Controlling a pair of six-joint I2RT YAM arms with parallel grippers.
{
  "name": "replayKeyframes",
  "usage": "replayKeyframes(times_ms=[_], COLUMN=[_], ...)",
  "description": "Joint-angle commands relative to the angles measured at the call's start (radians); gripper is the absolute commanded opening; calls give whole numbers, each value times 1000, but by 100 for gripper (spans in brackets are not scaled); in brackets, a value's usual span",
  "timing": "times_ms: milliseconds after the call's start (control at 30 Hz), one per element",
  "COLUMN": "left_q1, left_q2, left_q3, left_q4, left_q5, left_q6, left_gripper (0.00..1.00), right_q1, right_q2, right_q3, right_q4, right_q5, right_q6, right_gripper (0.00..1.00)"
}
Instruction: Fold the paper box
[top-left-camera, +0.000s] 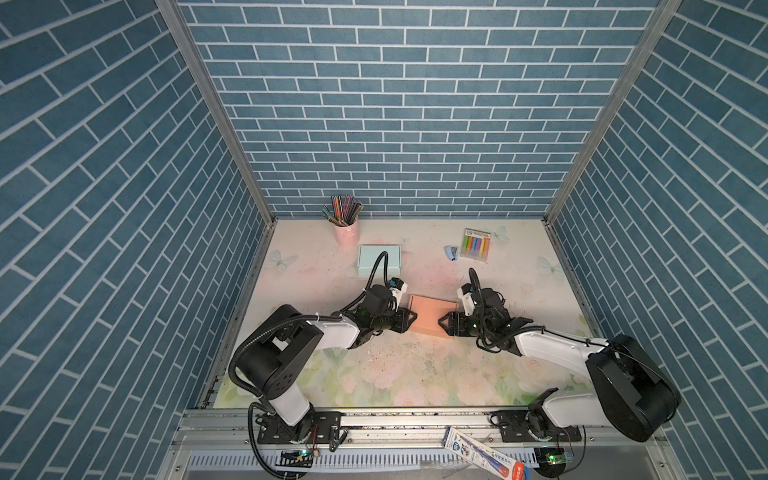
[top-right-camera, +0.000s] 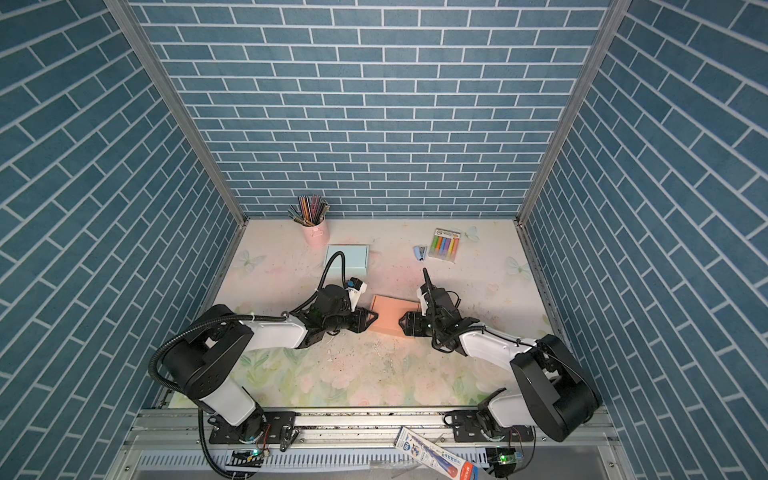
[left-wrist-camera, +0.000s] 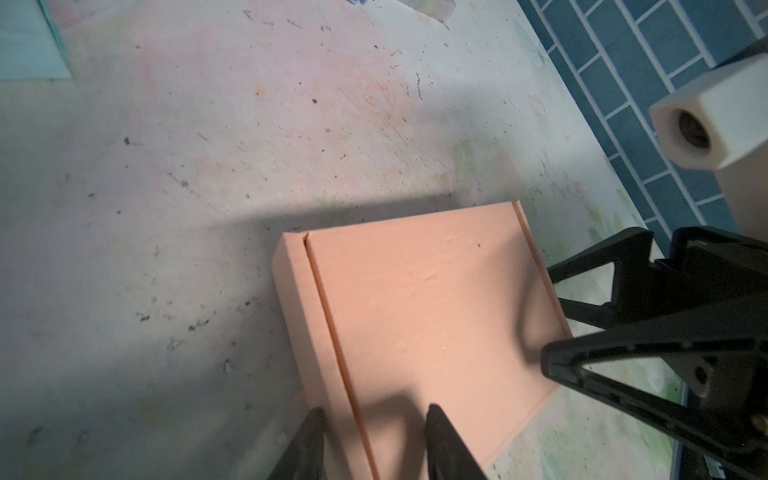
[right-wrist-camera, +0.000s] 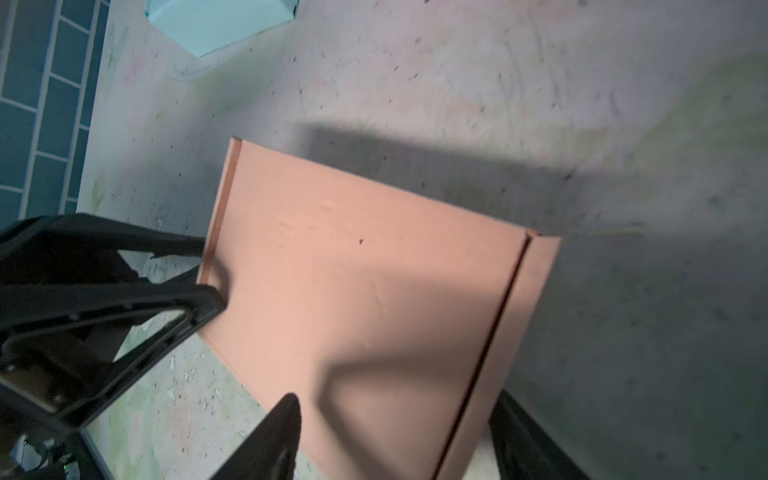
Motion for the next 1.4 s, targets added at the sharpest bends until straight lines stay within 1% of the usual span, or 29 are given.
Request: replayKeyframes(times_ms=[0, 233, 567, 800, 967, 1100, 1233, 1367], left_q1=[-14, -5, 61, 88, 101, 108, 111, 112], left_q2=[30, 135, 321, 414, 458, 473, 481, 474], left_q3=[64, 207, 476, 612, 668, 681, 679, 670], left_q4=[-2, -50, -128, -165, -177, -172, -162, -154], left_q5=[22, 13, 40, 35, 21, 5, -2, -13], left_q6=[11, 37, 60, 65, 61, 58, 51, 48], left_gripper=[40, 40, 40, 40, 40, 41, 48, 53], right_q1=[-23, -90, -161, -191, -210, -217, -223, -225], right_q2=[44, 188, 425, 542, 604, 634, 639, 622], right_q3=[69, 200, 490, 641, 712, 746, 742, 724], right_q4=[21, 39, -38, -84, -105, -117, -113, -107], right_q5=[-29, -59, -105, -128, -148, -158, -160, -152], right_q6=[-65, -110, -184, -212, -221, -226, -226, -223], right_gripper=[72, 71, 70, 69, 69, 69, 69, 69])
